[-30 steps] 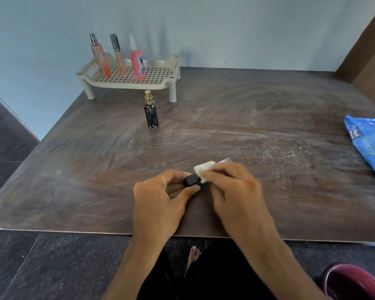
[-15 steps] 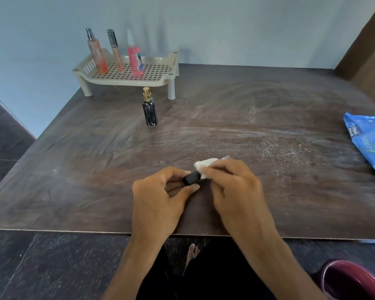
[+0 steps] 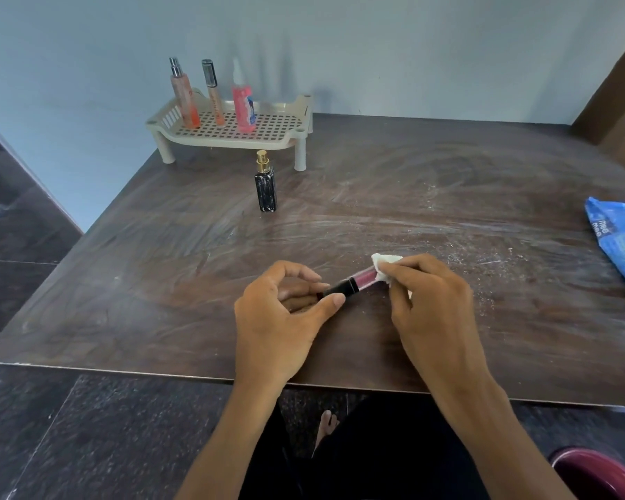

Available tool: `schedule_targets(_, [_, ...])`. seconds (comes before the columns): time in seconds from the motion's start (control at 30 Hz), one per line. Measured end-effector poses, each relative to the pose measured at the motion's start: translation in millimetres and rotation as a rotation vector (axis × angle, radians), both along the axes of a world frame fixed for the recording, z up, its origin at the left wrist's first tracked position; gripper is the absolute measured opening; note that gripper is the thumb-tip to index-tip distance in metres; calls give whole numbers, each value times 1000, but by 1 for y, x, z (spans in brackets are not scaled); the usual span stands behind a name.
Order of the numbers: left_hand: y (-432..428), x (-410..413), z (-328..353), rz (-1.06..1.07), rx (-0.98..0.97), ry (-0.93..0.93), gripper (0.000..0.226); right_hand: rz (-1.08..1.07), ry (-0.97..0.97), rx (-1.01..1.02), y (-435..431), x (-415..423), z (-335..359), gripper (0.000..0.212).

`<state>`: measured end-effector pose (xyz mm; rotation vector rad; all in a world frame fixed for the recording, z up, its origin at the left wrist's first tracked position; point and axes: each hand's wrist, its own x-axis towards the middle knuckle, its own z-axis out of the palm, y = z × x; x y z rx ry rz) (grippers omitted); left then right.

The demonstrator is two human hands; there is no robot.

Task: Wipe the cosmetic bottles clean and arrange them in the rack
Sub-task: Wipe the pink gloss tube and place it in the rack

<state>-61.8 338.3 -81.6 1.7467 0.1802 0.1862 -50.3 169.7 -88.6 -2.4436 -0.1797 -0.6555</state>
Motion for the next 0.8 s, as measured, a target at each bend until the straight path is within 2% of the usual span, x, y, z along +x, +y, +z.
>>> schedule_targets(0.07, [-2, -1, 0, 28, -60, -27, 37, 20, -3, 12, 5, -3, 1, 32])
schedule_targets(0.2, [-1, -3, -2, 46, -49, -88, 39, 118, -75, -1, 33, -14, -2, 29])
schedule_targets(0.33, [0, -8, -6, 64, 109, -152, 37, 167, -48, 59, 41, -24, -6, 40])
schedule_targets(0.43, [-3, -9, -9, 63, 216, -194, 42, 120, -10, 25, 24, -13, -3, 24])
schedule_targets(0.63, [-10, -11, -10, 97, 284, -225, 54, 6, 66, -12, 3, 2, 5, 17])
schedule_targets(0.8, [-9, -10, -15, 143, 328, -211, 44, 185, -11, -52, 52, -26, -2, 17])
